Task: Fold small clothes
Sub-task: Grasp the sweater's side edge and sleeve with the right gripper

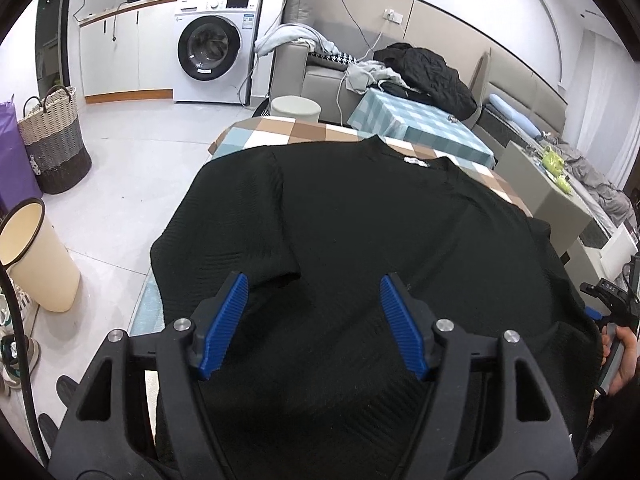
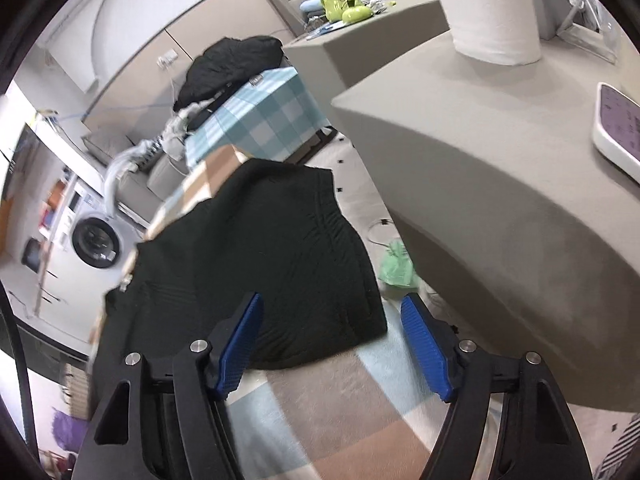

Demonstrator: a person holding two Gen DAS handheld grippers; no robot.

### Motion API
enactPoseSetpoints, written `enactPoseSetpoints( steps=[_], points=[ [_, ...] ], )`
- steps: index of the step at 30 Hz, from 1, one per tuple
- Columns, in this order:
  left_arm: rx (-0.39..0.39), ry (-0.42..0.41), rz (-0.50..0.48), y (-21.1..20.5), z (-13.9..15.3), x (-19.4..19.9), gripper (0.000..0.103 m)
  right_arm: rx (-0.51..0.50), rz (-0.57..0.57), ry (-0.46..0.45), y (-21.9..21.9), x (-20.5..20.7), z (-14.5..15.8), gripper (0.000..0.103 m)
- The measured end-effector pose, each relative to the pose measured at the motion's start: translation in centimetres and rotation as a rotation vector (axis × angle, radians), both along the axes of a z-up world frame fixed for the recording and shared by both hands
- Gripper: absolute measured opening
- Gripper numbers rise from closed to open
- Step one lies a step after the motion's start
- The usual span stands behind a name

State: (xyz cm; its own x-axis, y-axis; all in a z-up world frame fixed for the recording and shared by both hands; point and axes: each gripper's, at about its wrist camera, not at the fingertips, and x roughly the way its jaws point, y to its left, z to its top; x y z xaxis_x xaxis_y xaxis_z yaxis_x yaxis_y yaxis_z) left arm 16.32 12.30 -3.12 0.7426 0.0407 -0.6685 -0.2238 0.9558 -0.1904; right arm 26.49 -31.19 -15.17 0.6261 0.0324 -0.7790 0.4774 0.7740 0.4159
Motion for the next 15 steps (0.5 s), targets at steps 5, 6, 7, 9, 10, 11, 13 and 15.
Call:
enactPoseSetpoints(
  steps=[5,6,7,9,10,11,13,15],
  points=[
    [0.016,0.011,-0.021,-0.4,-0.5,0.7,0.067,-0.057,0.0,0.061,0.8,0.8,-1.5,0.064],
    [0.013,0.014,-0.02,-0.4,-0.7,0.9,0.067,-0.073,-0.005,0.075,0.7,1.0,-1.7,0.06],
    [0.01,0.015,-0.02,-0.3,-0.8,0.9,0.067,-0.08,-0.005,0.072,1.1,1.2,-1.6,0.059],
    [0.004,0.02,-0.017,0.0,-1.0,1.1,0.067,-0.103,0.0,0.055,1.4,1.3,-1.4,0.047],
    [0.001,0.021,-0.015,0.1,-1.1,1.1,0.067,-0.117,0.0,0.048,1.5,1.3,-1.2,0.041],
    [-0.002,0.02,-0.012,0.2,-1.2,1.2,0.067,-0.135,-0.006,0.039,1.6,1.2,-0.9,0.025],
    [-0.01,0.018,-0.008,0.4,-1.3,1.2,0.067,-0.145,-0.009,0.025,1.6,1.1,-0.4,0.014],
    [-0.018,0.014,-0.006,0.7,-1.5,1.3,0.067,-0.142,-0.017,-0.005,1.5,0.9,0.4,0.011]
  ],
)
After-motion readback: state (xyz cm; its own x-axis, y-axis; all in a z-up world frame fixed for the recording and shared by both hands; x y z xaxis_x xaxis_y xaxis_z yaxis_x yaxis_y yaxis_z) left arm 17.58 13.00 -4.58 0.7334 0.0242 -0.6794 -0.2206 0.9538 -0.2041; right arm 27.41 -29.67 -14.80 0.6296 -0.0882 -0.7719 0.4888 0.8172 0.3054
